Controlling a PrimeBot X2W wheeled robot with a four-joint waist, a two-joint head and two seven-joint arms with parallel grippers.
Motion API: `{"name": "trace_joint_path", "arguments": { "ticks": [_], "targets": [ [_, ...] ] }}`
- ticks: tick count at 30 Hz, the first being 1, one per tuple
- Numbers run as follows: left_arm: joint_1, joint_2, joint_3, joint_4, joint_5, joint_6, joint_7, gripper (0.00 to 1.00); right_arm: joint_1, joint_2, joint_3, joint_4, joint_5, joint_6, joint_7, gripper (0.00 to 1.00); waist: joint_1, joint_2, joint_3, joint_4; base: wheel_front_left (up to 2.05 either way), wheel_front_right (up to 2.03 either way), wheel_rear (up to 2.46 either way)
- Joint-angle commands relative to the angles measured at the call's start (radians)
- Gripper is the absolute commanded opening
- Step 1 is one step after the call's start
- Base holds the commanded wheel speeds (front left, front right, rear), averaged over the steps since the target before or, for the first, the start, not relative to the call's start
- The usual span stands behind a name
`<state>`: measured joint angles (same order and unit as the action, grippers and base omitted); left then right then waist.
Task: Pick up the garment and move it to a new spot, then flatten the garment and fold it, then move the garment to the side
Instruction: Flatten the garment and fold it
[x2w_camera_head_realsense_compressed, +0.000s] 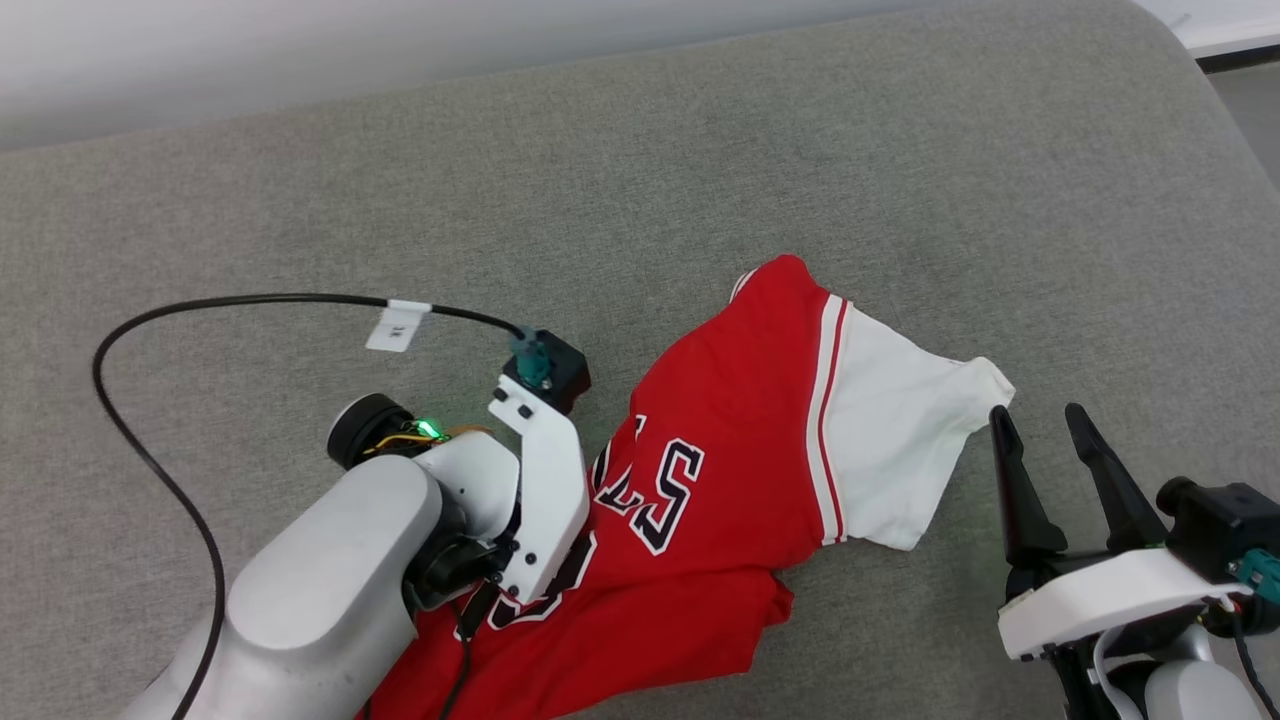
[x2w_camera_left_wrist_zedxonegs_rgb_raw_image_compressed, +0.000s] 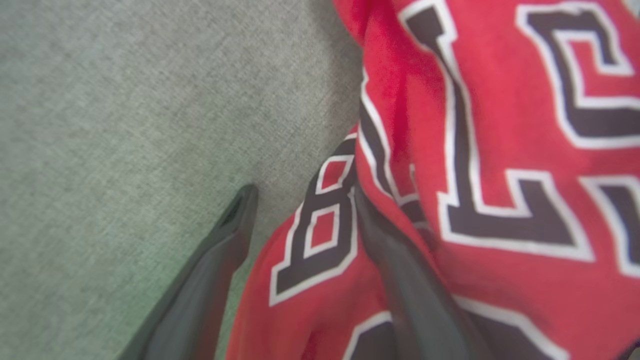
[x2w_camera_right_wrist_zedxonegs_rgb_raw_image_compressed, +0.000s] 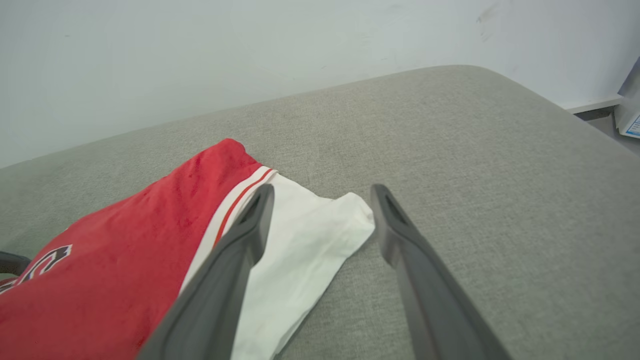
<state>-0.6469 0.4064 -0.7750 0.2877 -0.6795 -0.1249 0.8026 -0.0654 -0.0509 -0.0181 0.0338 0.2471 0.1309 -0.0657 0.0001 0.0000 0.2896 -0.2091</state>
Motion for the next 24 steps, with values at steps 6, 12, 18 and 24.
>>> {"name": "trace_joint_path", "arguments": {
  "ticks": [6,12,18,24],
  "targets": [
    [0.016,0.019,-0.095,0.014,0.010,-0.007,0.005,0.00,-0.031,0.001,0.012,0.027,0.006,0.000,-0.009,1.00,-0.0001,0.0000,-0.005,0.008,0.00,0.00,0.00],
    [-0.042,0.015,-0.042,0.021,0.080,0.044,-0.171,0.00,-0.013,0.001,0.000,0.042,-0.004,0.000,0.000,1.00,-0.0001,0.0000,-0.055,0.037,0.00,0.00,0.00],
    [-0.027,0.043,0.043,-0.010,0.133,0.156,-0.363,0.00,0.015,0.001,-0.013,0.025,-0.019,0.000,0.024,1.00,-0.0001,0.0000,-0.123,0.084,0.00,0.00,0.00],
    [0.102,0.105,0.139,-0.111,0.103,0.289,-0.441,0.00,0.053,0.001,-0.032,0.001,-0.024,0.000,0.054,1.00,-0.0001,0.0000,-0.168,0.127,0.00,0.00,0.00]
  ]
}}
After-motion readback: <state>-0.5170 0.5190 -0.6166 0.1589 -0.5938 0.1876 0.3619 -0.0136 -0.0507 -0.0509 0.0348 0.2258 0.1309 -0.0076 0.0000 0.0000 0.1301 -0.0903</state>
